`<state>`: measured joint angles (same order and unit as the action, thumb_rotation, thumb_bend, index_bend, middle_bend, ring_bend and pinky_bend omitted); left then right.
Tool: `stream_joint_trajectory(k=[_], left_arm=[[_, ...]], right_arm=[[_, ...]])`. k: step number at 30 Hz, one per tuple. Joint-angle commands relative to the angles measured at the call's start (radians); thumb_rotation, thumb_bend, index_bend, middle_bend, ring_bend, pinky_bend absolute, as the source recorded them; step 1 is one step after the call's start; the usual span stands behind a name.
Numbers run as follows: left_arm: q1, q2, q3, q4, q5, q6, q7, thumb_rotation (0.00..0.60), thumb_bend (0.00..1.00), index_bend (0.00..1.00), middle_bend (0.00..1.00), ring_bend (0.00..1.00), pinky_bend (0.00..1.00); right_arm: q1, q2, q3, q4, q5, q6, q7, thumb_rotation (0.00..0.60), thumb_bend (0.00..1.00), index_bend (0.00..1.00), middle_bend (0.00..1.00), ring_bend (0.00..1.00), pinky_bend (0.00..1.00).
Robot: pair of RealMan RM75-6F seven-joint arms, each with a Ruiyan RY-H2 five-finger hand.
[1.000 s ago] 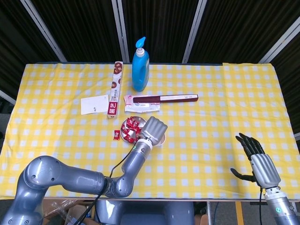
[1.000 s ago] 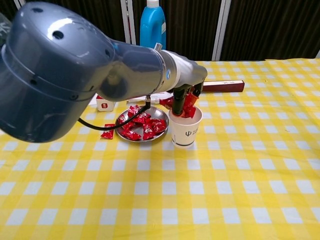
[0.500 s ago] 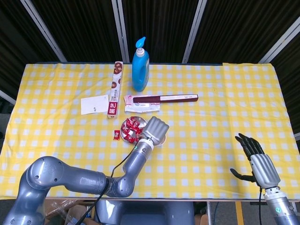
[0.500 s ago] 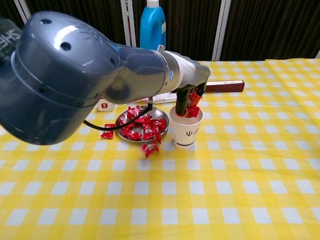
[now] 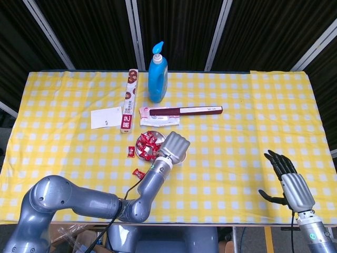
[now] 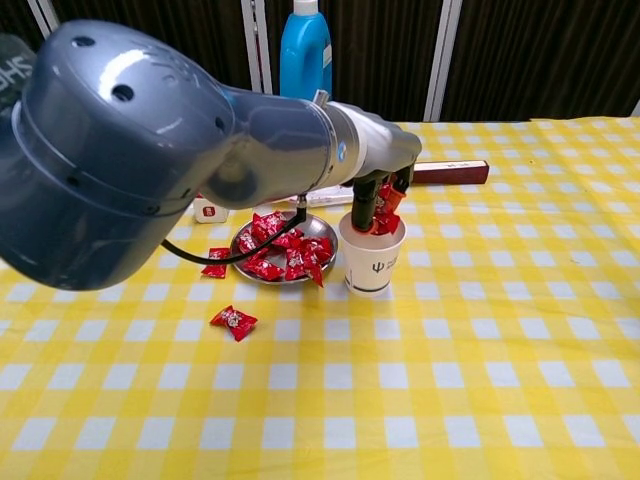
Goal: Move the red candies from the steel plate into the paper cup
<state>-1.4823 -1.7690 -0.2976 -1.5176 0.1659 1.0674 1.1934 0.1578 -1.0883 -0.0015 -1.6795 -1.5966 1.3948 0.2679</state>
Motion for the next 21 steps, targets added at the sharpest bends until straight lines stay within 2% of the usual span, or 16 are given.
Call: stream_joint_trajectory(k=[1,11,17,19,21], left_arm=[[0.001,0.009,0.003,-0.012,-0.003,0.006,-0.001,0.6,0.39,0.46,0.52,0.86,0.92],[0.015,0.036,0.017,-0.059,0.001,0.028,-0.018,0.6,0.36,0.44,0.49,0.86,0.92],[0.041,0.063,0.017,-0.109,0.032,0.056,-0.062,0.6,0.36,0.36,0.44,0.85,0.92],[0.061,0.077,0.016,-0.136,0.062,0.07,-0.096,0.6,0.34,0.34,0.48,0.85,0.92],[0.088,0.102,0.03,-0.173,0.104,0.084,-0.127,0.6,0.31,0.33,0.6,0.86,0.92]], right_arm=[[0.0,0.0,0.0,0.0,-0.001,0.001,-0.002,0.6,0.28,0.0,0.0,0.0,0.0],[-0.002,-0.001,0.0,0.0,-0.001,0.003,-0.003,0.6,0.28,0.0,0.0,0.0,0.0],[-0.002,-0.001,-0.001,0.002,-0.003,0.005,-0.005,0.6,0.28,0.0,0.0,0.0,0.0],[-0.002,-0.002,0.0,0.003,-0.003,0.006,-0.004,0.6,0.28,0.0,0.0,0.0,0.0],[-0.002,-0.002,0.0,0.003,-0.003,0.006,-0.004,0.6,0.28,0.0,0.0,0.0,0.0]])
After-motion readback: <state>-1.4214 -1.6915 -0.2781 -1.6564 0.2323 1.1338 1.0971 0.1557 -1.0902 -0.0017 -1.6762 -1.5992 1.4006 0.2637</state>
